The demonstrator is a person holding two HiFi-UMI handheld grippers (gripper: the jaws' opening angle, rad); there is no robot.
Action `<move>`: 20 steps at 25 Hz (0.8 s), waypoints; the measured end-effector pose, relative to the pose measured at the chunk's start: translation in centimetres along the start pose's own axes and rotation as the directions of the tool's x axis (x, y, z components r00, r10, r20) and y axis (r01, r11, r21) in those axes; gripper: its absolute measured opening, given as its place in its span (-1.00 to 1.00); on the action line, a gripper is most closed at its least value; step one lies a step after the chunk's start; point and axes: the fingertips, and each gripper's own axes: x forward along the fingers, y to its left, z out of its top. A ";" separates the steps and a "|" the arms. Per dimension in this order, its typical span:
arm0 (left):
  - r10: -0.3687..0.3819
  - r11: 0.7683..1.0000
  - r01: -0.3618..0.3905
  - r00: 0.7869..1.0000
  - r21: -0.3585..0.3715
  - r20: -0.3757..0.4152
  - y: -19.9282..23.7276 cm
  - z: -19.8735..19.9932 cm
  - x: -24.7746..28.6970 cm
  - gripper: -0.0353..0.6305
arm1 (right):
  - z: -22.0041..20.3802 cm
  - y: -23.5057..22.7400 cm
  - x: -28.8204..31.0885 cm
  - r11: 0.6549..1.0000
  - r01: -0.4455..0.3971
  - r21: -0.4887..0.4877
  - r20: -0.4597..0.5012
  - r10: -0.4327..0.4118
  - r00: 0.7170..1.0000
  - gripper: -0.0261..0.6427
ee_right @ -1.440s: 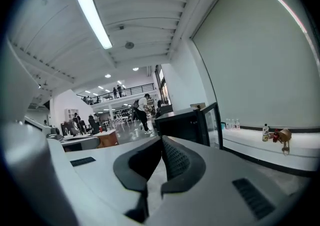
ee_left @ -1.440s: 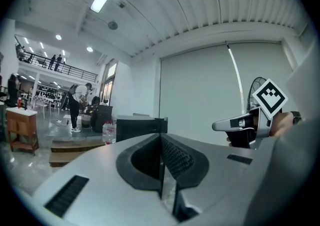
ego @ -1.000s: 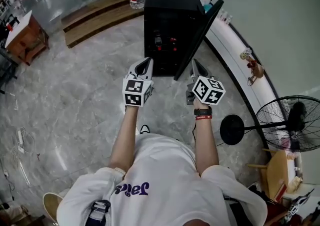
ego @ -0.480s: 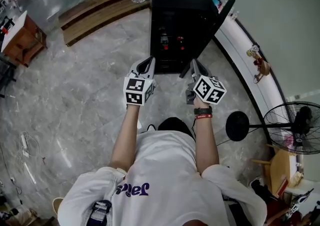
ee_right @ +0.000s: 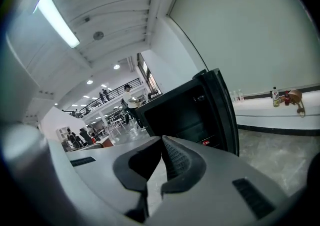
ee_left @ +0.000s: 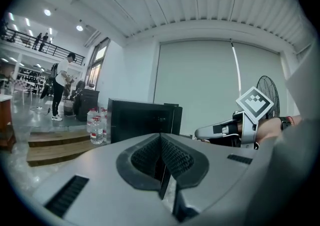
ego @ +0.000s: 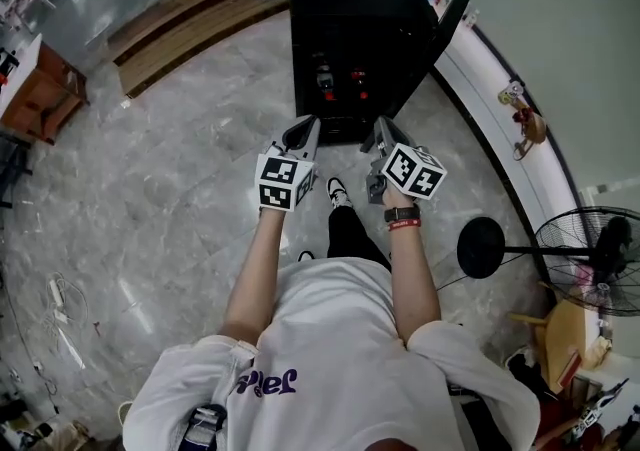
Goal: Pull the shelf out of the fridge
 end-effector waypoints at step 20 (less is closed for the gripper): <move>0.067 0.996 -0.068 0.997 -0.051 -0.031 5.7 -3.5 11.9 -0.84 | -5.4 -8.6 17.7 0.959 -0.049 0.279 -0.052 0.066 0.996 -0.85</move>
